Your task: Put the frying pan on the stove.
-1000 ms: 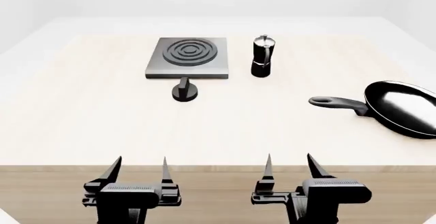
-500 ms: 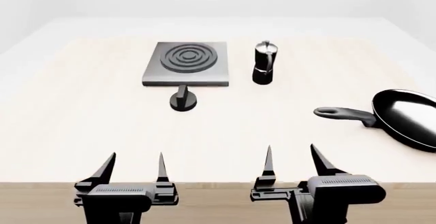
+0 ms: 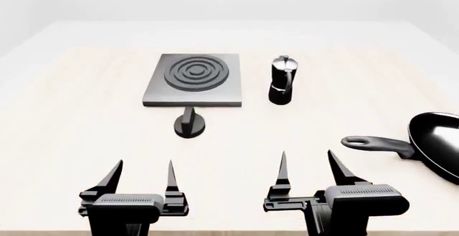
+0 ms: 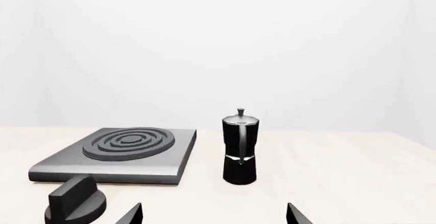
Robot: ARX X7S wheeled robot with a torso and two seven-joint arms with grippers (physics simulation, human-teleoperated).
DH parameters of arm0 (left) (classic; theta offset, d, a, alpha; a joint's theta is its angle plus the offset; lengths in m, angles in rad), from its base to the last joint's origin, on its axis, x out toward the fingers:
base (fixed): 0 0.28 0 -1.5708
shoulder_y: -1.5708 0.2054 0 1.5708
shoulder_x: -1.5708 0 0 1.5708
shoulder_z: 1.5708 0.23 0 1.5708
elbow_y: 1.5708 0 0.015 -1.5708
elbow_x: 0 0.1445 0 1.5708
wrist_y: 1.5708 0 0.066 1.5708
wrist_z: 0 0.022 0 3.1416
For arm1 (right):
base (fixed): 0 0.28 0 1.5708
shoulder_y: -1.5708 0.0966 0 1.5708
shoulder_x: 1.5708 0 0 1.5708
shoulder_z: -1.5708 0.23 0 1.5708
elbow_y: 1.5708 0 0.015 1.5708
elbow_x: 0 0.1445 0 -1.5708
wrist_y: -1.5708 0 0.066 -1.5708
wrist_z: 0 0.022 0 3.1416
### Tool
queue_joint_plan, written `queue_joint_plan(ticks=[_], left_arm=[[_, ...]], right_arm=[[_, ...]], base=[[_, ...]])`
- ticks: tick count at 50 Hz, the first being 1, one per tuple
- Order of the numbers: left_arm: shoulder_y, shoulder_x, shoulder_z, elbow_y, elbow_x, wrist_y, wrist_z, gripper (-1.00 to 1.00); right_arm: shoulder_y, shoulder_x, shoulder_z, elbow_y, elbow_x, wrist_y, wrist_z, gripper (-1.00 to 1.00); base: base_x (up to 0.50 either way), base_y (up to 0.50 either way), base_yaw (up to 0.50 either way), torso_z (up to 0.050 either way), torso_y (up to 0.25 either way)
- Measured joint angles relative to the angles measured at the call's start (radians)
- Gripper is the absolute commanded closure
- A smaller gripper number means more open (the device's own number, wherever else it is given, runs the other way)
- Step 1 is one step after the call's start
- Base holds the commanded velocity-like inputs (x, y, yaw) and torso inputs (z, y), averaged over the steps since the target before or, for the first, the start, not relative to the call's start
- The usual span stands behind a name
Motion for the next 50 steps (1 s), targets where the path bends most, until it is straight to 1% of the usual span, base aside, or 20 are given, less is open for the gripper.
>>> queue_joint_plan(ticks=[26,50], left_arm=[[-0.005,-0.025,0.027,0.004,-0.014,-0.002,-0.027,-1.0],[-0.009,-0.043,0.042,0.007,-0.03,-0.005,-0.046,-1.0]], right_arm=[[-0.001,0.025,-0.021,0.004,0.018,-0.015,0.029,-1.0],[0.022,0.036,-0.041,-0.004,0.025,0.015,0.062,-1.0]], base=[[0.33,0.0,0.0,0.0,0.0],[0.31,0.0,0.0,0.0,0.001]])
